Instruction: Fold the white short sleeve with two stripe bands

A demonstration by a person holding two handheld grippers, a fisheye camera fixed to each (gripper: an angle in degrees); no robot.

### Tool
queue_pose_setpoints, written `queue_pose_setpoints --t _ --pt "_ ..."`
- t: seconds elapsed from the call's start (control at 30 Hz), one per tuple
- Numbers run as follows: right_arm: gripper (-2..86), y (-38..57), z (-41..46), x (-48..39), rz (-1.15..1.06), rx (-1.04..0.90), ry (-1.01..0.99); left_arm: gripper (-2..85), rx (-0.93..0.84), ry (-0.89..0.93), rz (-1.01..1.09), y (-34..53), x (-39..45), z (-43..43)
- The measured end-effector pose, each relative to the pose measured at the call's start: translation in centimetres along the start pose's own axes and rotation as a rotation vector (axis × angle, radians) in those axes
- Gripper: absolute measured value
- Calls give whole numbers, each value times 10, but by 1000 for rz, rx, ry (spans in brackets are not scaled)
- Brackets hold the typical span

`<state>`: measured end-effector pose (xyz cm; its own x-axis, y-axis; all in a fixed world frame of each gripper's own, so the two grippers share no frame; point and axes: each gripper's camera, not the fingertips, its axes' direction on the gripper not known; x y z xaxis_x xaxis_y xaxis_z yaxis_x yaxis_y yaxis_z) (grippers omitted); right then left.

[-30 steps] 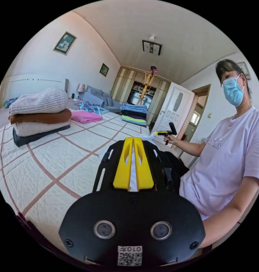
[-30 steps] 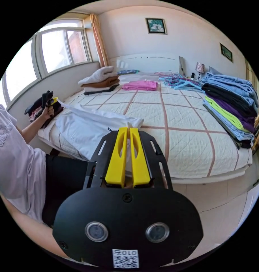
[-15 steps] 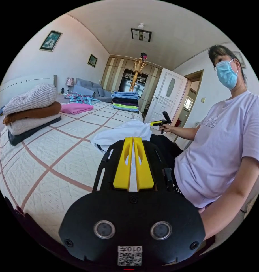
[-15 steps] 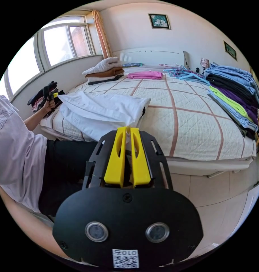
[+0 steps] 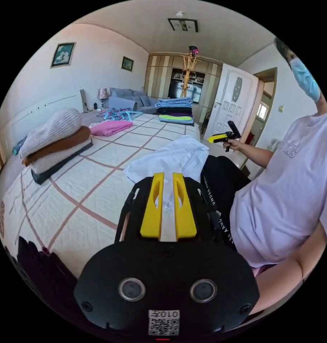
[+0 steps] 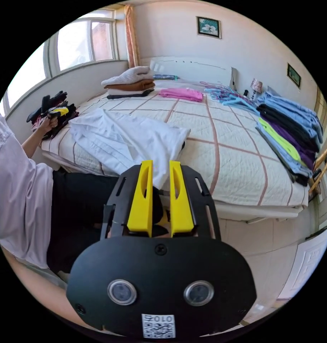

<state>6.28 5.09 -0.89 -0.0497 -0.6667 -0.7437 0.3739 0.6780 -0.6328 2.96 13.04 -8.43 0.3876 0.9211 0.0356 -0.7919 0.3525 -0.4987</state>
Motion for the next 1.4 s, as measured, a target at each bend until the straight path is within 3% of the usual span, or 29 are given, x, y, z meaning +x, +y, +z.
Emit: queue_pose_setpoints --t 0.13,0.3,0.53,0.77,0.97,1.07,1.2,1.3,1.4 --pt "65 -38 32 -43 -132 -52 -38 34 -185 -57 158 -36 36 60" --pt "62 -57 54 -85 -182 -37 26 32 -302 -150 213 -41 56 100" --pt "30 -74 87 -96 -142 -144 198 5 -351 -146 231 -35 60 109" --pt "15 -72 71 -99 -220 -135 116 -2 -311 -70 200 -33 52 91" --pt "15 -79 94 -100 -248 -215 96 6 -369 4 140 -21 39 109" --pt "22 -83 103 -100 -284 -298 83 20 -342 35 116 -21 32 100" --pt "30 -86 83 -88 -271 -270 -13 44 -256 101 47 -18 12 68" --pt "37 -93 61 -64 -183 -178 -100 60 -123 -19 -103 -14 -19 41" --pt "49 -110 51 -24 -6 -71 -18 72 -69 -160 -375 -6 -73 38"
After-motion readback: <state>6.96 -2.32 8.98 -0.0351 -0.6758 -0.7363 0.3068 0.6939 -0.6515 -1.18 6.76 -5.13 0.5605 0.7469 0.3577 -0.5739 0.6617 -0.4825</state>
